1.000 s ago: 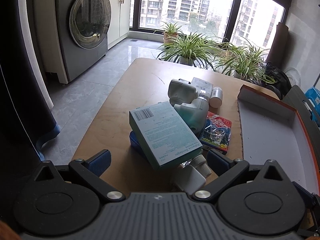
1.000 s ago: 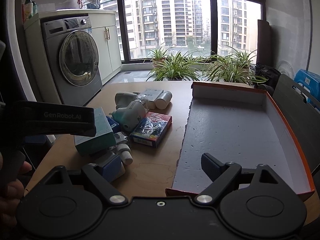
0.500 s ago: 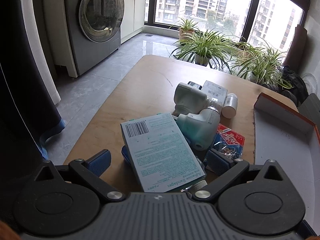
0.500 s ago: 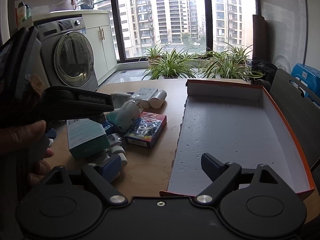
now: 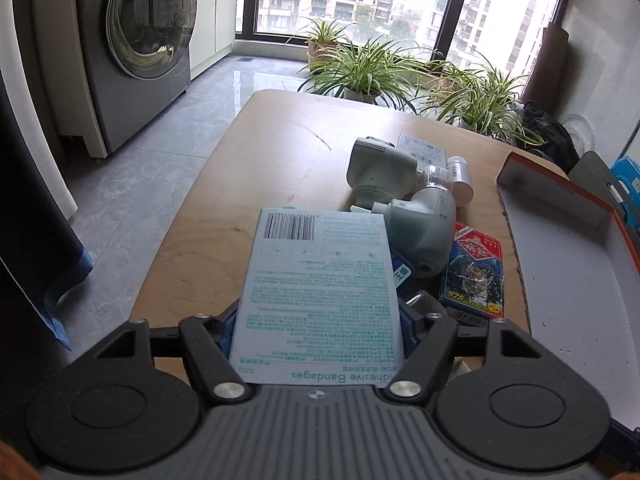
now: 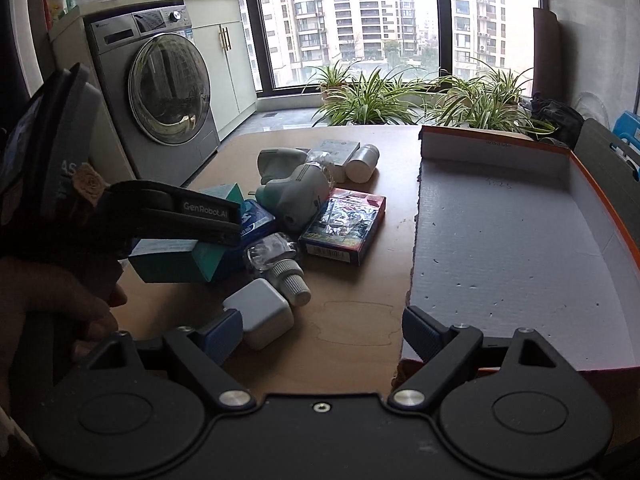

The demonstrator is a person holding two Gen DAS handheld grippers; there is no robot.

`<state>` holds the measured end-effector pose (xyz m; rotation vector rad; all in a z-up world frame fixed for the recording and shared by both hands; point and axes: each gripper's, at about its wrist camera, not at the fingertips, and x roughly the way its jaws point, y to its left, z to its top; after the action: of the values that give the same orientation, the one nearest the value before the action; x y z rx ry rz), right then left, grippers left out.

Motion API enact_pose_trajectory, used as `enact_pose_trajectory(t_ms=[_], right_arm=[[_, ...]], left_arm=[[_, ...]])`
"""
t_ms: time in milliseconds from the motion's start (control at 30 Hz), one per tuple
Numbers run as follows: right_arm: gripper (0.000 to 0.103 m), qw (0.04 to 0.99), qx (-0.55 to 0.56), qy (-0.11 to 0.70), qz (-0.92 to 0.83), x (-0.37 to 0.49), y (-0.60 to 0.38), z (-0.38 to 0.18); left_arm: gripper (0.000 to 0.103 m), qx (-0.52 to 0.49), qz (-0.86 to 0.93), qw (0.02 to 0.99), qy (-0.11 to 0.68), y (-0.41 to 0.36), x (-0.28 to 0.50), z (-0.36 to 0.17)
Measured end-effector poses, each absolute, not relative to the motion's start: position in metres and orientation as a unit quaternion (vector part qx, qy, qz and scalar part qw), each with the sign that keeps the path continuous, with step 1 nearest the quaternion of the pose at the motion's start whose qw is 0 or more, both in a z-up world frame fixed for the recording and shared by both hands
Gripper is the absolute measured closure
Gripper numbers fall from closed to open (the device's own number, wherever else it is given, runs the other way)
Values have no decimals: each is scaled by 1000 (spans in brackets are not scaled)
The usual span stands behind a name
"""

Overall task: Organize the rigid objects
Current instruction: 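Grasp the teal bandage box with the left tool while the right tool grasps the white plug adapter, then carry the teal box and white adapter with both tools over the cardboard tray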

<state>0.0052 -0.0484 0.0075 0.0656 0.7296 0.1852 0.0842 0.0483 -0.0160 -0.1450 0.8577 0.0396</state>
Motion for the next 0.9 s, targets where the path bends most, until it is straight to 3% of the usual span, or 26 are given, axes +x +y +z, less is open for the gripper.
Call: enact_pose_trajectory(t_ms=[300,400,500,533,900], right_arm=[[2,913,31,394,97,36,-12,-16],[16,914,2,393,97,42,0,-25],[38,915,-16,390,99,43,2,-27],[39,916,-21,390,97,41,2,-26],[39,929,-1,359,89,15,-52,4]], left_arm=[[31,-93,4,917,387,70,60,-7],[31,-99,5,916,388,75,60,-10],[31,-101,2,916,387,79,55,-12],[31,-101,0,916,387,79,54,-12],[31,-105,-32,921,375,59,43,-6]])
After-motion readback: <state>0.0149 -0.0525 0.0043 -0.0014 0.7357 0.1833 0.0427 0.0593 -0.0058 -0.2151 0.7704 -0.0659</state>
